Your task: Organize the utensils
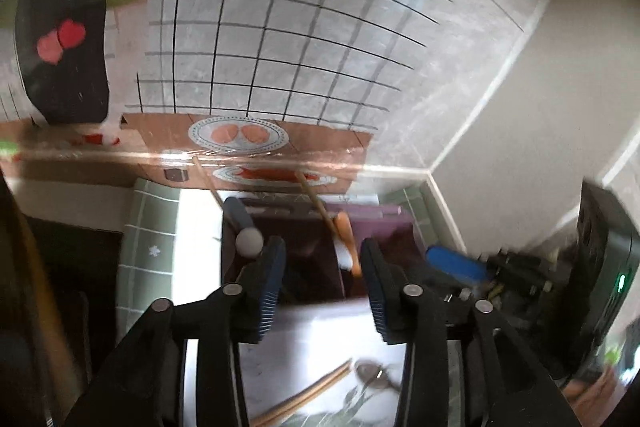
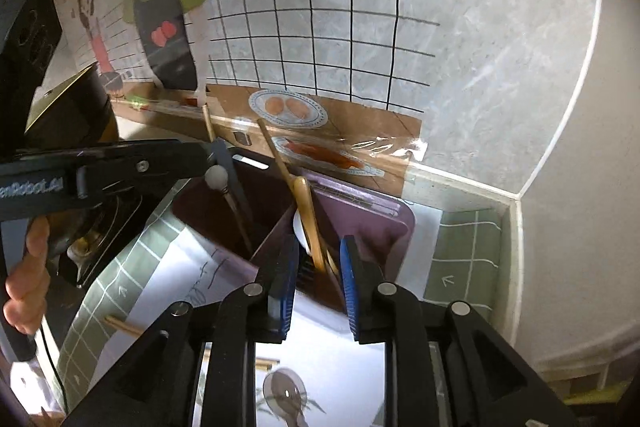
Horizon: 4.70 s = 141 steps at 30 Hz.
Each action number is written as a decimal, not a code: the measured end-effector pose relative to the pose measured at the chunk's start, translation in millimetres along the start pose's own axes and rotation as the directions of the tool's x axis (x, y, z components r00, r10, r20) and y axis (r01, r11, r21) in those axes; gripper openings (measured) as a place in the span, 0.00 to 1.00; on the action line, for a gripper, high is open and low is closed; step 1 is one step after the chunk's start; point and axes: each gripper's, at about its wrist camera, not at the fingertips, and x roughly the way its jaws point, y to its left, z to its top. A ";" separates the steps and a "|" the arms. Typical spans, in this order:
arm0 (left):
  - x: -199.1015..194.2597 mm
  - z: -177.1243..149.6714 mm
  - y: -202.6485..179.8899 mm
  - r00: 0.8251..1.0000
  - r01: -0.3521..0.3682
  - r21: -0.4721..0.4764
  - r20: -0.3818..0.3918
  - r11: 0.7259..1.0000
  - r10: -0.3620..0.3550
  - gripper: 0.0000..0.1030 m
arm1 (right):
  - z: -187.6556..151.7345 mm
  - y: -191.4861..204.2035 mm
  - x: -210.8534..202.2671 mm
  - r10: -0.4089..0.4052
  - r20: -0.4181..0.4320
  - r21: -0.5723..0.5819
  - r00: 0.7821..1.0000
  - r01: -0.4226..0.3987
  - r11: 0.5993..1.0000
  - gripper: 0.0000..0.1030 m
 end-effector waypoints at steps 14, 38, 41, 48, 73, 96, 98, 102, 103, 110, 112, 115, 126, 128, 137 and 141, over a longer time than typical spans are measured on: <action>-11.9 -120.1 -14.7 0.968 0.034 0.321 -0.245 0.946 0.048 0.52 | -89.1 16.2 -13.2 0.053 -0.157 -0.070 0.986 -0.064 0.995 0.24; 36.8 -188.1 -3.9 0.884 -0.003 0.273 -0.449 0.962 0.130 0.52 | -153.0 43.1 4.2 0.149 -0.307 0.028 0.940 -0.147 0.989 0.36; 32.7 -198.1 -10.8 0.875 0.056 0.224 -0.481 0.973 0.060 0.54 | -147.7 51.5 1.9 0.105 -0.281 -0.022 0.954 -0.116 0.993 0.39; 10.5 -192.6 -22.5 0.905 0.076 0.274 -0.423 0.959 0.049 0.55 | -133.2 62.8 19.5 0.024 -0.250 -0.112 0.968 -0.053 0.992 0.48; 54.8 -178.6 -11.8 0.832 0.031 0.348 -0.529 0.937 0.169 0.56 | -160.8 1.3 12.1 0.075 -0.298 0.116 0.952 -0.042 0.992 0.08; 56.1 -152.7 -25.4 0.840 0.088 0.402 -0.521 0.911 0.148 0.42 | -162.0 -7.4 -3.8 0.073 -0.252 0.112 0.965 -0.045 0.993 0.31; 57.4 -148.2 -24.4 0.842 0.086 0.386 -0.522 0.919 0.141 0.42 | -163.1 -7.6 -5.7 0.076 -0.251 0.117 0.965 -0.048 0.992 0.33; 61.5 -145.5 -23.6 0.835 0.070 0.402 -0.524 0.913 0.167 0.42 | -167.1 -7.9 -7.8 0.071 -0.254 0.121 0.965 -0.042 0.992 0.34; 61.6 -146.7 -22.9 0.832 0.060 0.415 -0.523 0.908 0.184 0.42 | -167.4 -8.5 -7.5 0.071 -0.255 0.120 0.964 -0.041 0.992 0.34; 72.4 -149.6 -24.4 0.825 0.024 0.422 -0.520 0.906 0.221 0.42 | -167.5 -5.1 -8.4 0.081 -0.252 0.114 0.964 -0.053 0.992 0.34; 74.5 -151.0 -28.5 0.822 0.041 0.422 -0.529 0.906 0.209 0.42 | -164.5 0.5 -10.4 0.100 -0.236 0.094 0.967 -0.080 0.992 0.34; 78.5 -159.0 -37.4 0.815 0.068 0.443 -0.541 0.894 0.206 0.42 | -156.4 14.1 -9.8 0.141 -0.223 0.039 0.964 -0.136 0.990 0.34; 63.5 -160.0 -9.3 0.826 -0.005 0.381 -0.520 0.925 0.219 0.42 | -142.4 53.3 33.6 0.095 -0.307 -0.075 0.947 -0.124 0.989 0.27; 52.7 -161.4 -2.5 0.831 0.022 0.362 -0.525 0.932 0.184 0.42 | -142.9 52.4 28.7 0.085 -0.294 -0.089 0.952 -0.116 0.989 0.27; 62.9 -155.0 -28.2 0.839 0.075 0.341 -0.530 0.937 0.125 0.42 | -148.6 23.2 13.8 0.082 -0.280 0.019 0.957 -0.080 0.997 0.27; 57.6 -141.4 -36.9 0.855 0.081 0.385 -0.500 0.919 0.134 0.42 | -156.7 17.0 4.5 0.075 -0.272 0.028 0.959 -0.070 0.997 0.27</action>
